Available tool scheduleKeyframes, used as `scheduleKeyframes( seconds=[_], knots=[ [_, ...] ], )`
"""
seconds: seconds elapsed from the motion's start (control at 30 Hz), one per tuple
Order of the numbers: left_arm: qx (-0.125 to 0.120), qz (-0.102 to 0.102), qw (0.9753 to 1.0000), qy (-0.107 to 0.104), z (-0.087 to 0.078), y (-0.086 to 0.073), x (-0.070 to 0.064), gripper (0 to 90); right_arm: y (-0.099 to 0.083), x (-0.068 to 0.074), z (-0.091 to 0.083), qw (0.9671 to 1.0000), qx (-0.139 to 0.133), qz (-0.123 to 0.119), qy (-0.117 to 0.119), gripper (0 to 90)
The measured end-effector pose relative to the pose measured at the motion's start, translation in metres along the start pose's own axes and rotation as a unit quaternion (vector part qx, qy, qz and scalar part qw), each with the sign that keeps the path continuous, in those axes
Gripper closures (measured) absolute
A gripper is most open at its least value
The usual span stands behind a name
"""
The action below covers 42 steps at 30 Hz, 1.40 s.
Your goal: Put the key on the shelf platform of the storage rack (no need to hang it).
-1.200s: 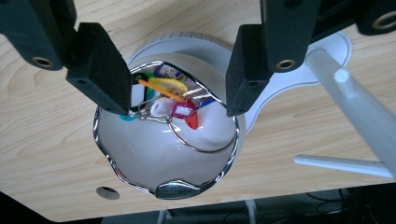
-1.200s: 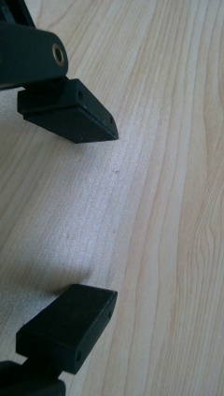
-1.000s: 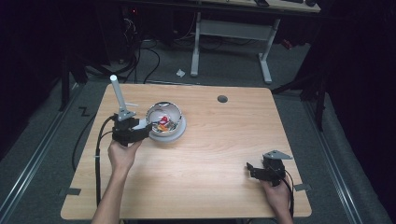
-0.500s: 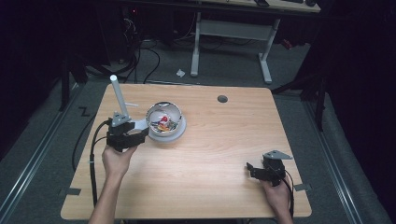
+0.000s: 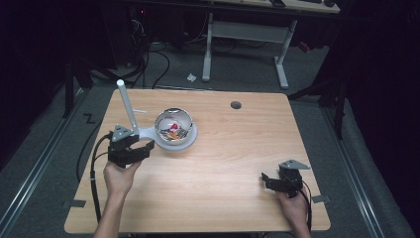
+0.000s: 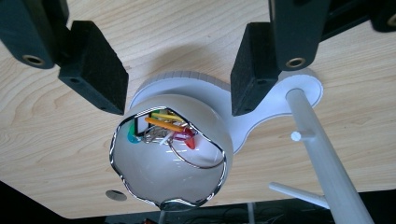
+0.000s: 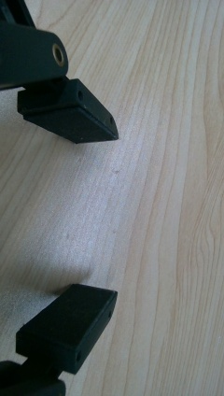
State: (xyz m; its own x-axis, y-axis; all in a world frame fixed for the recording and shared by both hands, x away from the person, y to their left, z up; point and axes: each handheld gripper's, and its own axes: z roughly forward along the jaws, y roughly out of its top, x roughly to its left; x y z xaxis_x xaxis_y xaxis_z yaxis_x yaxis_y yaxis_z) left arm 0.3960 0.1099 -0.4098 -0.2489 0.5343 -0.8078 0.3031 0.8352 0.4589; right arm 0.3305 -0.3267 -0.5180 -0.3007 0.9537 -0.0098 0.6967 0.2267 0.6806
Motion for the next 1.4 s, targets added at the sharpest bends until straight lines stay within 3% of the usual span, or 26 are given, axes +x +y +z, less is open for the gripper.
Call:
scheduleKeyframes(
  seconds=[0.3, 1.03, 1.1, 1.4],
  knots=[
    [-0.002, 0.003, 1.0, -0.002, -0.006, 0.002, 0.009, 37.5, 0.0, 0.0, 0.0, 1.0, 0.0, 0.0, 0.0, 19.7],
    [0.003, -0.022, 0.9997, 0.009, -0.012, 0.001, 0.023, 39.8, 0.0, 0.0, 0.0, 1.0, 0.0, 0.0, 0.0, 19.7],
    [0.004, -0.015, 0.9999, 0.008, -0.012, 0.0, 0.025, 39.4, 0.0, 0.0, 0.0, 1.0, 0.0, 0.0, 0.0, 19.7],
    [0.01, -0.018, 0.9998, 0.009, -0.014, -0.004, 0.029, 39.3, 0.0, 0.0, 0.0, 1.0, 0.0, 0.0, 0.0, 19.7]
  ],
)
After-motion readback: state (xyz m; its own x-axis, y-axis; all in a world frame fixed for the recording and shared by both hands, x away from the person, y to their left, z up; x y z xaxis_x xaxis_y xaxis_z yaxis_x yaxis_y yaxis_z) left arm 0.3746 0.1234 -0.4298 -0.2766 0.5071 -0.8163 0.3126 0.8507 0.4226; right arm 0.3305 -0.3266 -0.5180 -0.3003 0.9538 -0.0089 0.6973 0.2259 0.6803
